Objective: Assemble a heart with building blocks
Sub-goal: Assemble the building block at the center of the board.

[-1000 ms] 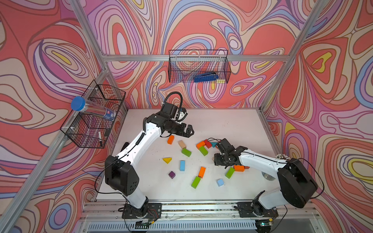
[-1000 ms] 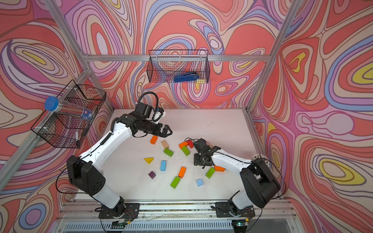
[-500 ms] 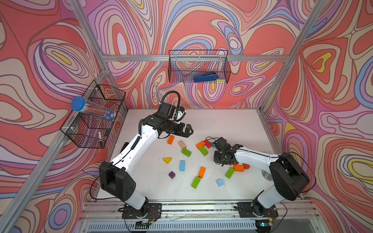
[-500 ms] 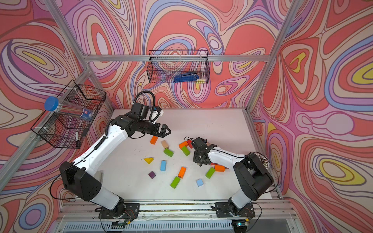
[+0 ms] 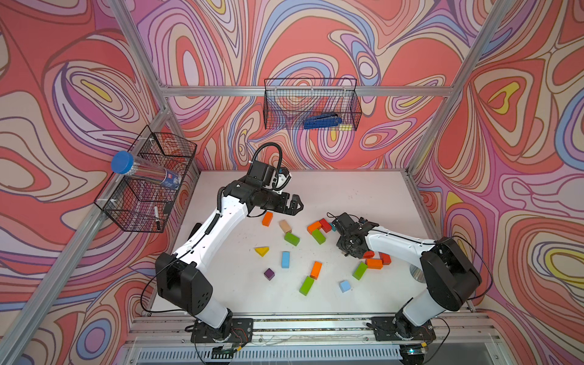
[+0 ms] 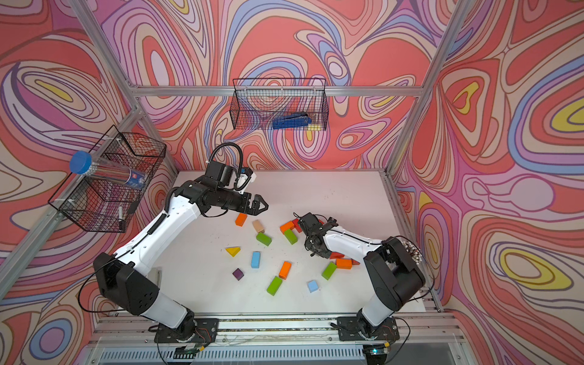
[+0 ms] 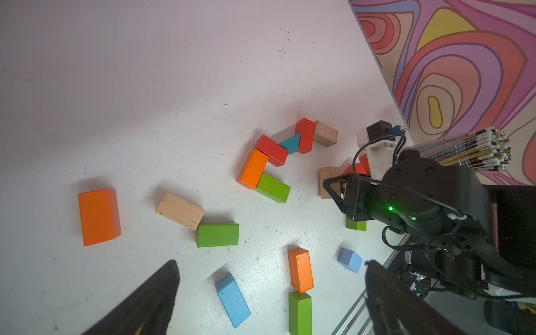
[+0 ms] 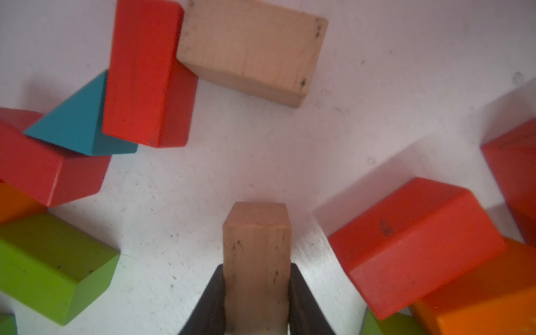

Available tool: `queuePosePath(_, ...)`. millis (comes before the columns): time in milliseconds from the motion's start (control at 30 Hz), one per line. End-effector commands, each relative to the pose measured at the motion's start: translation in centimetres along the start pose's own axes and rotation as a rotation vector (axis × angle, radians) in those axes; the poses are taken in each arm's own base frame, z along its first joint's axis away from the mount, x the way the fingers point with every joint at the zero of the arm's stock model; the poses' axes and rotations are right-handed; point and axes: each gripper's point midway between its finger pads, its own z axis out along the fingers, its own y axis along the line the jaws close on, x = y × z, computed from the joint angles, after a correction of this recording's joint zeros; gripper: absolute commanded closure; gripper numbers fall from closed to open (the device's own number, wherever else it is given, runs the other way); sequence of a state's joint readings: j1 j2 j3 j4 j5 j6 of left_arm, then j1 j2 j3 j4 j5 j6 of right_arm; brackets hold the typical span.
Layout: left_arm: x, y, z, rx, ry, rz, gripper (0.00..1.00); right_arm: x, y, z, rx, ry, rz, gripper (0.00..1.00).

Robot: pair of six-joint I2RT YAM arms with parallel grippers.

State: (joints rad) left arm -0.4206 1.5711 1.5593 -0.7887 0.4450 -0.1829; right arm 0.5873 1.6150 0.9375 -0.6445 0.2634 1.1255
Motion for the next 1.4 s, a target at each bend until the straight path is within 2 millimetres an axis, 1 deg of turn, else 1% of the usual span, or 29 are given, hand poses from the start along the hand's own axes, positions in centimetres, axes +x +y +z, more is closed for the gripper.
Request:
queuePosePath(0, 0.0, -0.7, -0.8, 0.025, -0.018, -0.001, 0.0, -0.9, -0.6, 0.4, 0.036, -0.025, 0.1, 0.85)
queuePosePath(267, 0.0, -1.1, -1.1, 0.038, -0.021, -0.002, 0.0, -3.1, -0.7, 0.9, 0.037, -0.022, 0.14, 0.85)
queuePosePath(433, -0.1, -1.2, -1.4, 0.037, -0.029, 0.003, 0.0, -3.8, 0.2, 1.2, 0.037, -0.016, 0.118, 0.85)
queuePosePath(633, -0.1, -1.4, -1.6, 0.043, -0.031, 0.008, 0.0, -4.1, 0.8, 1.6, 0.04, -0.012, 0.11, 0.85)
queuePosePath(933, -0.2, -1.5, -1.8, 0.046, -0.035, 0.009, 0.0, -4.2, 0.0, 2.0, 0.062, -0.012, 0.119, 0.83)
queuePosePath(1367, -0.1, -1.3, -1.7, 0.039, -0.033, 0.009, 0.0, -4.5, -0.1, 2.6, 0.07, -0.009, 0.115, 0.82)
